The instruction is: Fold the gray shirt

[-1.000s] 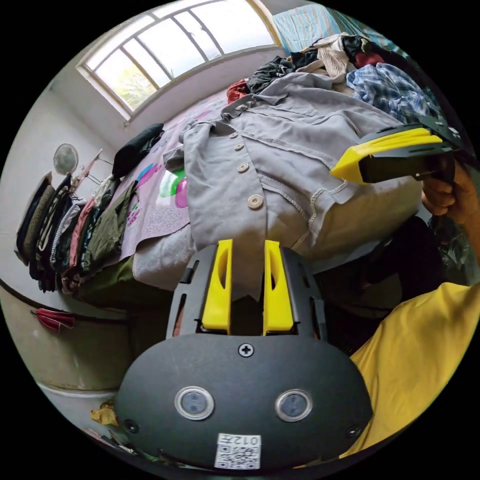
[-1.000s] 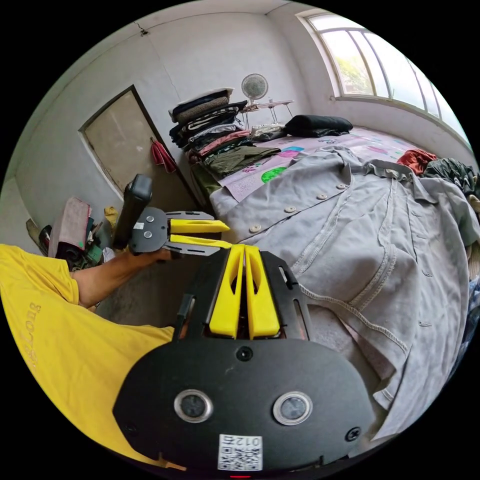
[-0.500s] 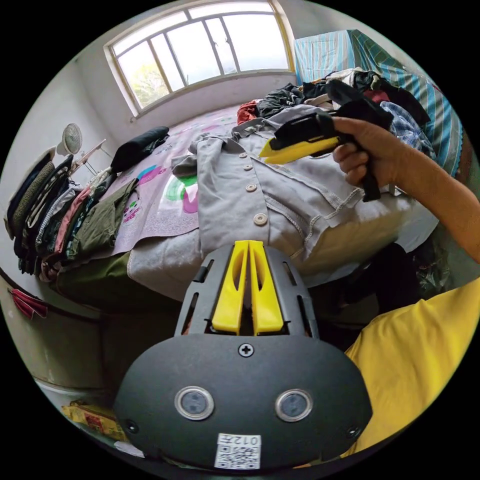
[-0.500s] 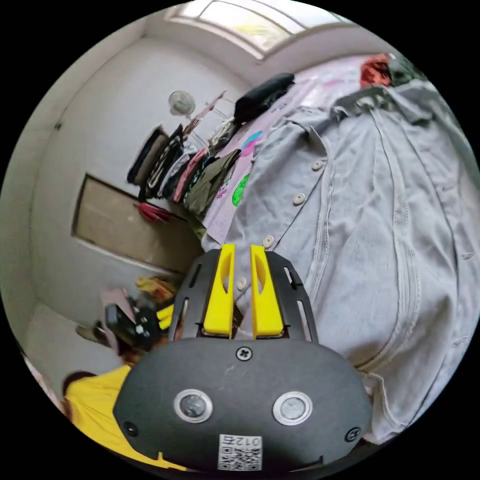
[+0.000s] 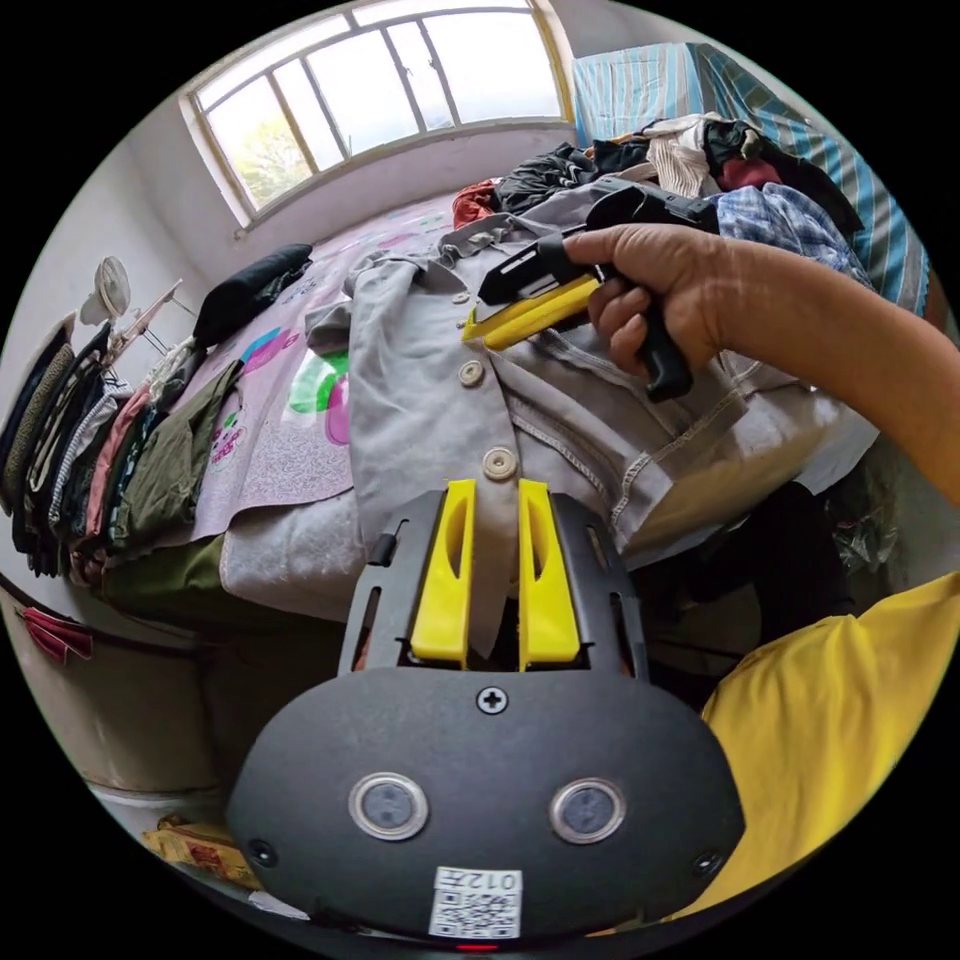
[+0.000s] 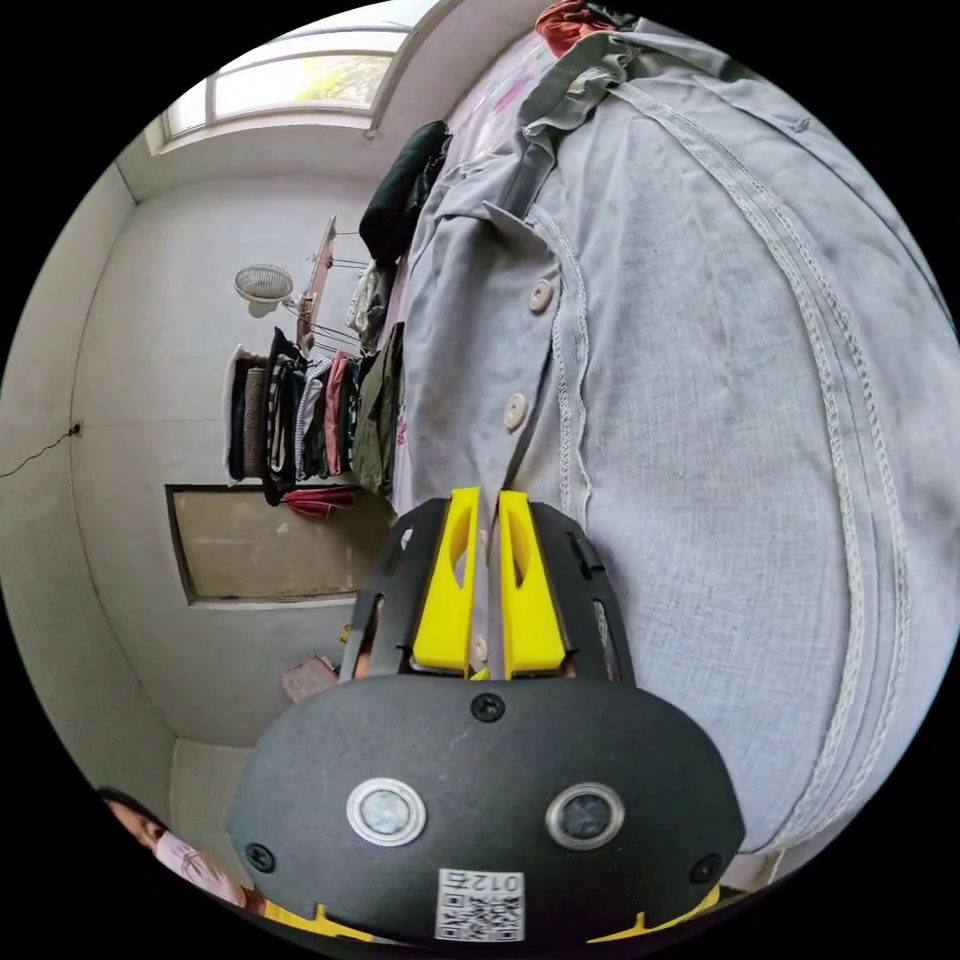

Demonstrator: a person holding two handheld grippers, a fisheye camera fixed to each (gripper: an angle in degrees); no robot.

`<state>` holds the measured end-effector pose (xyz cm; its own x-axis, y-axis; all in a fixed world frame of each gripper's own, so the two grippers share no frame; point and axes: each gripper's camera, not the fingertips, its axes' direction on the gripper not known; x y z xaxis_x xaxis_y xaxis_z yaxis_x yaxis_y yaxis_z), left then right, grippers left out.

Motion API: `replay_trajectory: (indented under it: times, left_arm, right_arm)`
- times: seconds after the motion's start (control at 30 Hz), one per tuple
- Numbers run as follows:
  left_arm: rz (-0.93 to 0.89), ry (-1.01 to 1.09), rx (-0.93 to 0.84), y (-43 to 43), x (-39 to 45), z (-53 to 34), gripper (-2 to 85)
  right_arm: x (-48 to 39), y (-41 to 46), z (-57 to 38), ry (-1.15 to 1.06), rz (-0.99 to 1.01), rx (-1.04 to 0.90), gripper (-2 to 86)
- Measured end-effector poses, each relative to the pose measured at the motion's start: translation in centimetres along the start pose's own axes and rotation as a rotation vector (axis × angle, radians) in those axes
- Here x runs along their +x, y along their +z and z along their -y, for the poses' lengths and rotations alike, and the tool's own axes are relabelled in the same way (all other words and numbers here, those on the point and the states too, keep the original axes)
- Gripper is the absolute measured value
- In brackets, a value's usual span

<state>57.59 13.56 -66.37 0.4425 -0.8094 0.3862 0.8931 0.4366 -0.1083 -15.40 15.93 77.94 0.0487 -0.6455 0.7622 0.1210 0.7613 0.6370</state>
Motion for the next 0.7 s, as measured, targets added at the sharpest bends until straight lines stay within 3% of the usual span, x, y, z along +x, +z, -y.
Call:
replay_trajectory:
  times: [0.43, 0.53, 0.7]
  left_arm:
    - [-0.18, -0.067, 0.026, -2.0, -11.2, -0.4, -0.2]
    - [-0.347, -0.16, 0.101, -3.8, -16.7, -0.3, 0.0]
    - [-0.783, -0.254, 0.203, -3.8, -22.4, 3.2, 0.2]
  right_arm:
    - [-0.8, -2.0, 3.3, -0.107, 0.048, -0.061, 1.0]
    - [-1.8, -2.5, 4.0, -0.141, 0.103, -0.079, 0.9]
    - [-5.4, -5.5, 5.7, -0.258, 0.086, -0.121, 0.9]
